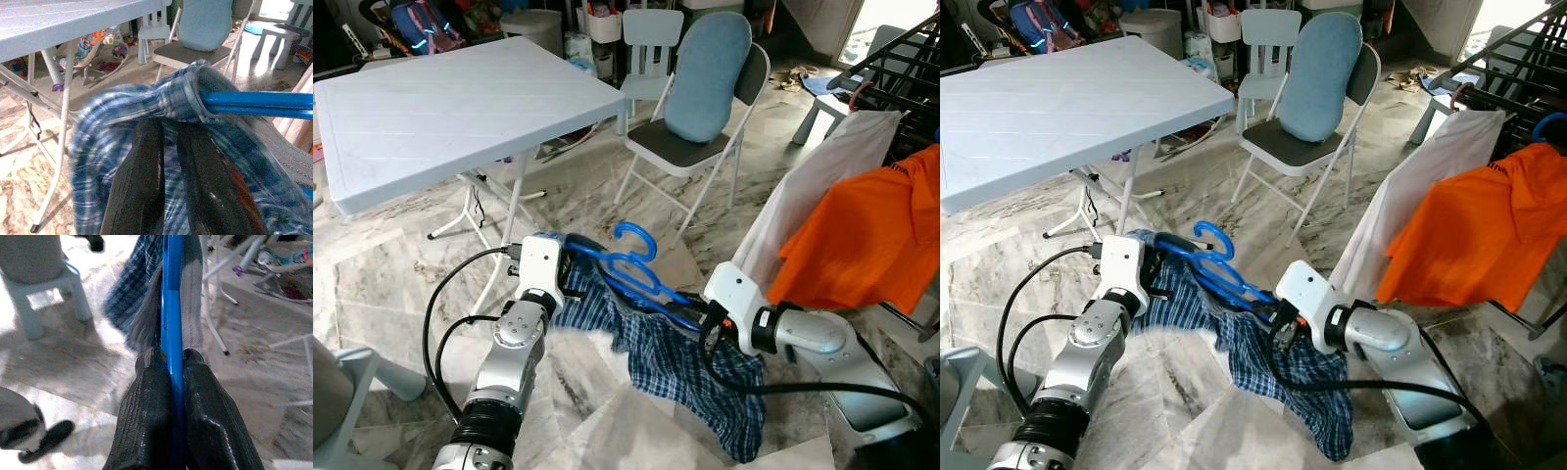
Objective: Hang hanger
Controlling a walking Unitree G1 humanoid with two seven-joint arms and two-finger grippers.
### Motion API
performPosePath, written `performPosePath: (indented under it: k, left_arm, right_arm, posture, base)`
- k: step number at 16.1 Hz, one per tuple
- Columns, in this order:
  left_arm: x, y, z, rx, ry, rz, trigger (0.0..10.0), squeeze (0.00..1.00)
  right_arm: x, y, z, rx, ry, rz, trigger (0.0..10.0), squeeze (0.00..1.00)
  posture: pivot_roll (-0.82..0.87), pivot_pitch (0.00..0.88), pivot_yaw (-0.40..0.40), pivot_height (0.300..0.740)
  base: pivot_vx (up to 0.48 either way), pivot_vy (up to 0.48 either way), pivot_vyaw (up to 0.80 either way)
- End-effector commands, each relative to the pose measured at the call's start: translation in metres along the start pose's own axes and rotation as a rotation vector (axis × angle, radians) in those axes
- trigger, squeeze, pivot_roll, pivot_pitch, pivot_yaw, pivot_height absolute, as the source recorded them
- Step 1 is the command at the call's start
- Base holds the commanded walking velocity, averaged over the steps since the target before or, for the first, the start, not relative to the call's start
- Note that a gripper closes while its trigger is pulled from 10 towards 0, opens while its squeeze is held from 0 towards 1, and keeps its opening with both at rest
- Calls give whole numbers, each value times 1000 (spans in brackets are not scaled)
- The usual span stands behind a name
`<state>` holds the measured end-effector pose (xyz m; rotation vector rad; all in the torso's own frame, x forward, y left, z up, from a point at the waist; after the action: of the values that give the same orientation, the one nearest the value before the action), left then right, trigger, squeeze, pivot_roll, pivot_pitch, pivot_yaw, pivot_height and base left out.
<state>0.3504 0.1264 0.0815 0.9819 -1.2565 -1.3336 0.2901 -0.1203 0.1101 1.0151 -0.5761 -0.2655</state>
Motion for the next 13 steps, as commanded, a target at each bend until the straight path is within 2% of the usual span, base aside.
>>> performPosePath:
  k: [1,6,9,11,13]
  left_arm:
    - [-3,5,-2,8,4,-9,0,0]
    - [-9,7,-1,17,27,-11,0,0]
    - [-8,11,-2,29,27,-2,0,0]
    - [-10,13,-2,44,46,1,0,0]
    - [-14,14,-2,43,63,2,0,0]
  right_arm:
    - [5,3,0,4,-16,26,10000,0]
    - [3,-5,4,-29,13,54,10000,0]
    - [10,-19,6,-109,-11,116,10000,0]
    - [7,-33,11,-173,22,194,10000,0]
    - [9,-36,15,-180,29,201,10000,0]
  posture:
    - [-224,0,1,740]
    - [-224,0,-1,740]
    - [-224,0,-1,740]
    - [-223,0,-1,740]
    - [-222,0,-1,740]
  base:
    - [0,0,0]
    - [0,0,0]
    - [0,0,0]
    - [0,0,0]
    - [0,0,0]
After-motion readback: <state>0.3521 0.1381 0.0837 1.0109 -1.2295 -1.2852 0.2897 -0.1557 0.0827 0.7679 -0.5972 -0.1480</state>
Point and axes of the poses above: a point about 5 cm out from each wrist's last joint towards the gripper, its own z axis pointing back from the gripper into the wrist, its own y axis along the axis of the wrist's last joint, x = y × z, the point moved 3 cm from there along -z, pointing out of the wrist towards the gripper, and after that the axes turned 7 degrees about z, right-handed, at the moved point
